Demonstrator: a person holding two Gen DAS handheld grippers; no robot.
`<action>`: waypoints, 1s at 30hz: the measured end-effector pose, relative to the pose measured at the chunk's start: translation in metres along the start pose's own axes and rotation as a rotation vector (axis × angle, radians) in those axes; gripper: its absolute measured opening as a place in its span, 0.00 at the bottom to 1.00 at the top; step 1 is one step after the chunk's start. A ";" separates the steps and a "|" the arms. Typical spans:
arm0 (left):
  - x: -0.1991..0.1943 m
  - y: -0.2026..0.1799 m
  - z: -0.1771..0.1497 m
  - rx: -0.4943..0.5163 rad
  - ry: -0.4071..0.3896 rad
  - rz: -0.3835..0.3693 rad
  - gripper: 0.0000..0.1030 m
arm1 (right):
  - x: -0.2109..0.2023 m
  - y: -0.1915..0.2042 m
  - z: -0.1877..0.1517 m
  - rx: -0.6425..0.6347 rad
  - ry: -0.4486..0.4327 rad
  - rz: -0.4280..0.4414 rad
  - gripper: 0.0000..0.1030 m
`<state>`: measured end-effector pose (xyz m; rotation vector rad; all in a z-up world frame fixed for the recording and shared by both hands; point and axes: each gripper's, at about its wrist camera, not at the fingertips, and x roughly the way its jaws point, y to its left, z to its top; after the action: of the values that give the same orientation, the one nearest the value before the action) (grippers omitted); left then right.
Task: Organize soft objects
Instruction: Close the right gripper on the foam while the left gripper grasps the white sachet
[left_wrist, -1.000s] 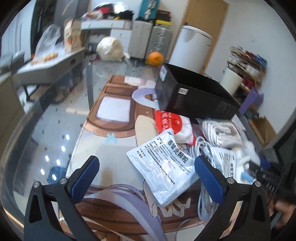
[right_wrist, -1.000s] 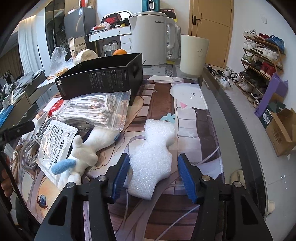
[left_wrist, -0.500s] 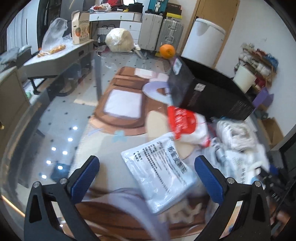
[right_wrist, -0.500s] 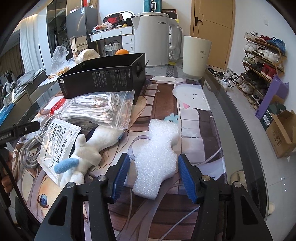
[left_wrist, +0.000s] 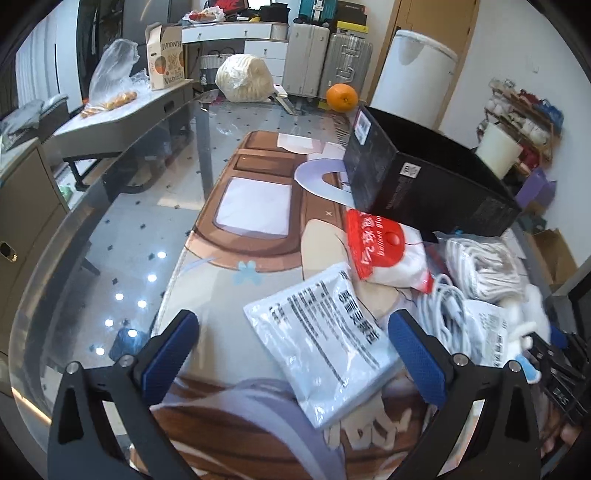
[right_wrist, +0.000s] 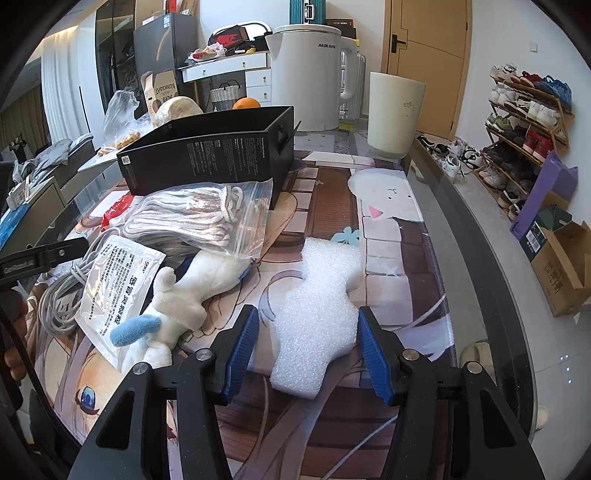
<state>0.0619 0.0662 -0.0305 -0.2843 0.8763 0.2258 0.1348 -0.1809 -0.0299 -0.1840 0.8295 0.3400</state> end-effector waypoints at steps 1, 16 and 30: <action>0.001 -0.002 0.001 0.007 0.003 0.012 1.00 | 0.000 0.000 0.000 0.000 0.000 0.000 0.54; -0.006 0.009 -0.011 0.089 0.004 0.034 1.00 | 0.000 0.001 0.001 -0.001 0.000 -0.001 0.54; -0.018 0.000 -0.018 0.172 -0.069 -0.015 0.43 | 0.003 0.000 0.004 -0.005 -0.017 -0.012 0.37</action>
<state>0.0377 0.0593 -0.0270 -0.1224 0.8196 0.1447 0.1392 -0.1794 -0.0293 -0.1905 0.8103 0.3323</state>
